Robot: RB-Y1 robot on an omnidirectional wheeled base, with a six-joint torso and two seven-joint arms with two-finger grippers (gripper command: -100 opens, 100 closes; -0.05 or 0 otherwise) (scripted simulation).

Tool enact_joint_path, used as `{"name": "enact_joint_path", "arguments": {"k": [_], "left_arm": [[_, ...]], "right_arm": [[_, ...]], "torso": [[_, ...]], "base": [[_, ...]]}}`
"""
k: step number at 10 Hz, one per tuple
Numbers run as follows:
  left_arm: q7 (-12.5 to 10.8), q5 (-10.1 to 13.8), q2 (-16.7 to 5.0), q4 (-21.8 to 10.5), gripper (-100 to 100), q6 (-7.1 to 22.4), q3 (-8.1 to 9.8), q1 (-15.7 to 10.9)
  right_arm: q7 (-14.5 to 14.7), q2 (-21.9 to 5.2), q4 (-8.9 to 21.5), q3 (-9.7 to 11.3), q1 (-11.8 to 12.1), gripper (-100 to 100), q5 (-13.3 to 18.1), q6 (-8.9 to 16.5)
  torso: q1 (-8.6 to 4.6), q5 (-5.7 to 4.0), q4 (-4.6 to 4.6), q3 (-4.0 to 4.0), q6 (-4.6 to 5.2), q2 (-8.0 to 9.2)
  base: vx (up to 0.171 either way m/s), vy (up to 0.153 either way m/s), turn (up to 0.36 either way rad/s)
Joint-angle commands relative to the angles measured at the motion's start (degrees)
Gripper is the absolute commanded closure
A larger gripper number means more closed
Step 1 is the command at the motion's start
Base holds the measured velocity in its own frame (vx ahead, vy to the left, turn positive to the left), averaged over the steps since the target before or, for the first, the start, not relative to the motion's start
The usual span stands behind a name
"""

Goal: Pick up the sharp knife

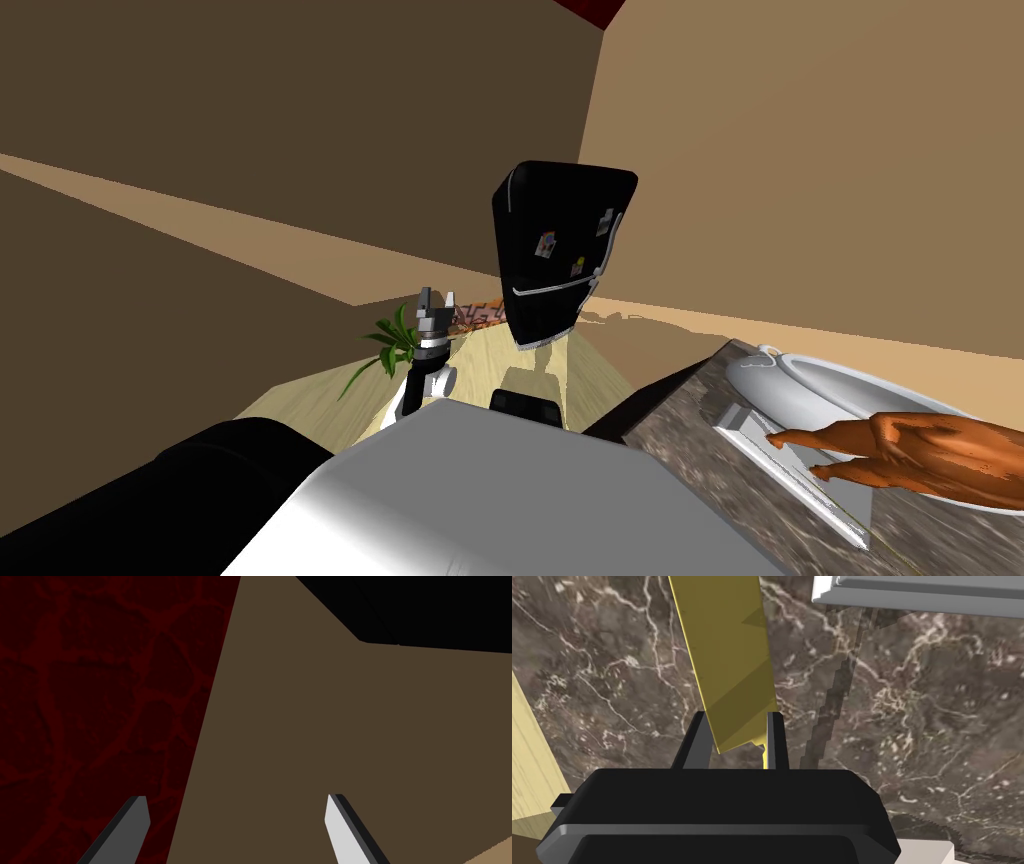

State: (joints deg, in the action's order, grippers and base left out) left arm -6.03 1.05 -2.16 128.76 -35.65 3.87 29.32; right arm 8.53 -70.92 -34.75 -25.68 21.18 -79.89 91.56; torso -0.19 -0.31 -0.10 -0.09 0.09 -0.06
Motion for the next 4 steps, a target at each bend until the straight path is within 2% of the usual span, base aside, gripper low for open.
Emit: {"name": "enact_joint_path", "arguments": {"k": [1,2,3,4], "left_arm": [[0.0,0.0,0.0,0.0,0,0.0,0.00,0.0],[0.0,0.0,0.0,0.0,0,0.0,0.00,0.0],[0.0,0.0,0.0,0.0,0,0.0,0.00,0.0],[0.0,0.0,0.0,0.0,0,0.0,0.00,0.0]], "right_arm": [[0.0,0.0,0.0,0.0,0.0,0,0.0,0.0],[-0.1,-1.5,0.1,-0.1,0.5,100,-1.0,1.6],[0.2,-0.8,0.4,0.0,0.1,100,-0.5,0.6],[0.2,-1.0,0.5,0.0,0.1,0,-0.5,0.8]], "torso": [[0.00,0.00,0.00,0.00,0.00,0.00],[-0.02,-0.02,0.00,0.00,0.00,0.00],[-0.04,0.02,-0.01,-0.01,0.03,-0.02],[-0.05,-0.04,-0.01,-0.02,0.00,-0.02]], "base": [[0.000,0.000,0.000],[0.008,-0.010,-0.034],[0.005,-0.009,-0.012],[0.000,0.000,0.000]]}}
